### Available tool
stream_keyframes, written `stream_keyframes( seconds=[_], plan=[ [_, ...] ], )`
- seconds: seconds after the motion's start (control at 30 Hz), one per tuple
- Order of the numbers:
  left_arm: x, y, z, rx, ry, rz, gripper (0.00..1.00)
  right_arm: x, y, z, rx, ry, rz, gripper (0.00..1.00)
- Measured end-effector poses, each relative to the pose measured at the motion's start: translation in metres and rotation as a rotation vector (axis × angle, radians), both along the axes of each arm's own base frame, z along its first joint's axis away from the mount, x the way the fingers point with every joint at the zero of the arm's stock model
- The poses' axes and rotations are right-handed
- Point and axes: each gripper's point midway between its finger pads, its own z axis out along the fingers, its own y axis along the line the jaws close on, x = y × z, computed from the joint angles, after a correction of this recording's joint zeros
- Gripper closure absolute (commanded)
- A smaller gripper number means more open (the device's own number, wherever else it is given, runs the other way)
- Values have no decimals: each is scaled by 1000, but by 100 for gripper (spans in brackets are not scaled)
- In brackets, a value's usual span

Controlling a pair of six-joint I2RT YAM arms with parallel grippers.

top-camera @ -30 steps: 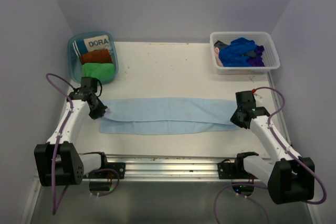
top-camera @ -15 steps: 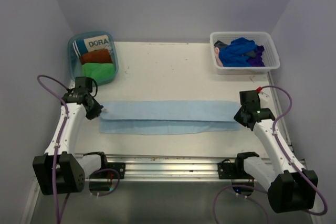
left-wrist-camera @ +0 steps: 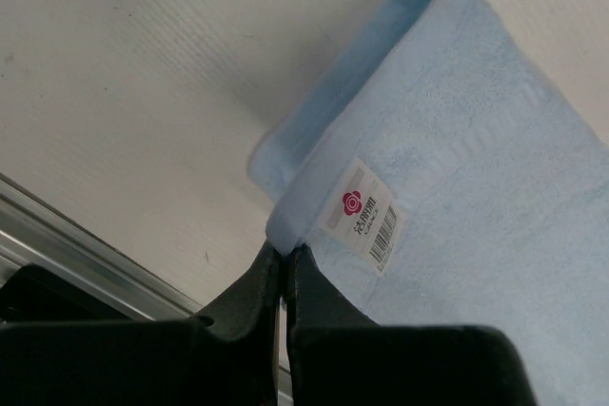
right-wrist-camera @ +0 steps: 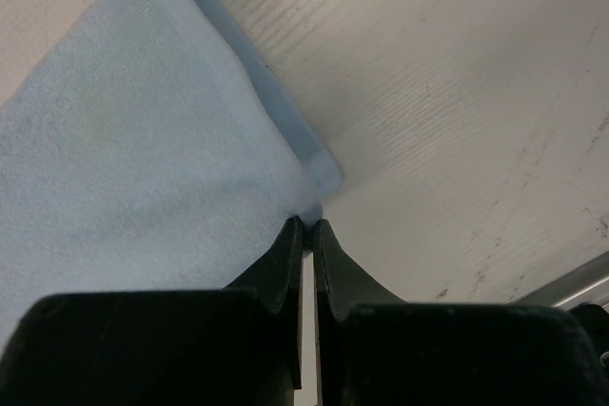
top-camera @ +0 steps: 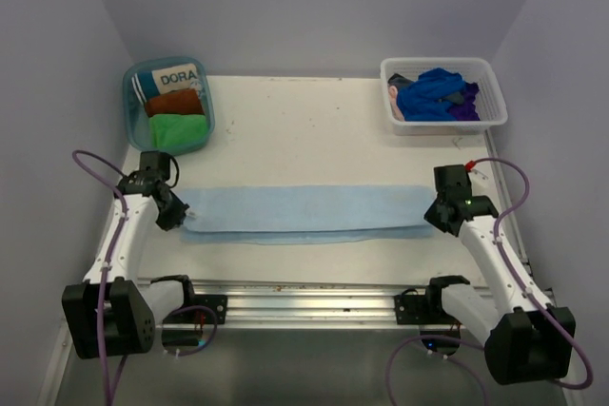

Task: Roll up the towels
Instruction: Fold the towel

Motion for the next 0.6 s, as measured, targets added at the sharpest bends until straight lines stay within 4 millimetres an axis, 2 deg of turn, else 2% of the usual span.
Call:
stream_keyframes(
  seconds=[0.13,0.6],
  plan=[
    [-6,-3,-9,-16,29,4,100,-1,1,-6,5,25,-4,100],
    [-6,-4,-9,-30,24,41,100,-4,1,-17,5,63,-11,100]
  ],
)
